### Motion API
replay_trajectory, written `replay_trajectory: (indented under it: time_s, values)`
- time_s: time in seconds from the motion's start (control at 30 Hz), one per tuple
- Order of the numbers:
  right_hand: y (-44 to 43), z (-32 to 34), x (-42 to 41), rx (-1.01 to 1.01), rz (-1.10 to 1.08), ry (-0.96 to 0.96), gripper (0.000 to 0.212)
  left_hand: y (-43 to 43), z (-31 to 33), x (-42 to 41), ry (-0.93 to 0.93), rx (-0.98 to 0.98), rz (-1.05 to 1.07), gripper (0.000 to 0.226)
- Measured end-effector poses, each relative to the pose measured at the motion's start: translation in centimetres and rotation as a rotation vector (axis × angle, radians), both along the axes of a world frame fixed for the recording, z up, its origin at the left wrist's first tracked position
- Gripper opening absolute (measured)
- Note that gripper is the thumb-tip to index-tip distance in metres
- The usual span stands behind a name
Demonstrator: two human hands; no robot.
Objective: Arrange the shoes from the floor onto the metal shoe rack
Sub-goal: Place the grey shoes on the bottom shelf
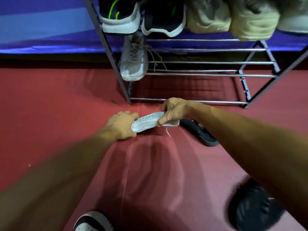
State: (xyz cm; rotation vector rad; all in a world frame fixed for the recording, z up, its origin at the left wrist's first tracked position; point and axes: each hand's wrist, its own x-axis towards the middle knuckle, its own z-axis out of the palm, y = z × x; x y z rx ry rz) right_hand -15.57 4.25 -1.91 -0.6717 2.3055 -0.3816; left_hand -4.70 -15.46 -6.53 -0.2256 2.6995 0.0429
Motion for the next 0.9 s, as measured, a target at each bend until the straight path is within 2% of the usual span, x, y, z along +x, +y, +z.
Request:
replay_trajectory:
  time_s: [0.13, 0.27, 0.33, 0.4, 0.47, 0.53, 0.6, 0.67, 0.9]
  values:
    - [3.3, 2.3, 0.8, -0.051, -0.11, -0.041, 0.04, 1.8, 1.9, -0.5, 0.048, 0.067, -0.045, 0.054]
    - [6.4, 3.5, 1.0, -0.161, -0.286, -0.095, 0.049, 3.7, 3.2, -0.8, 0.033, 0.161, 0.005, 0.033]
    - [7.5, 3.8, 0.8, -0.211, -0.38, -0.081, 0.057, 4.4, 3.7, -0.9, 0.042, 0.247, 0.04, 0.037]
    - [8.4, 3.8, 0.2, -0.349, -0.52, -0.095, 0.062, 4.8, 4.4, -1.3, 0.077, 0.339, 0.095, 0.036]
    - [8.9, 3.6, -0.5, -0.553, -0.67, -0.179, 0.061, 5.0, 5.2, -1.6, 0.106, 0.43, 0.197, 0.024]
    - [9.1, 3.2, -1.1, -0.678, -0.762, -0.245, 0.058, 5.2, 5.7, -2.0, 0.126, 0.619, 0.345, 0.025]
    - [9.0, 2.7, -1.2, -0.659, -0.755, -0.232, 0.044, 5.4, 6.0, -2.7, 0.141, 0.817, 0.48, 0.018]
    - [8.6, 1.9, -1.0, -0.599, -0.721, -0.253, 0.032, 5.5, 6.4, -3.5, 0.123, 0.923, 0.584, 0.01]
    - [6.4, 0.3, -0.7, -0.486, -0.564, -0.414, 0.027, 5.2, 6.8, -6.0, 0.092, 1.141, 0.777, 0.01]
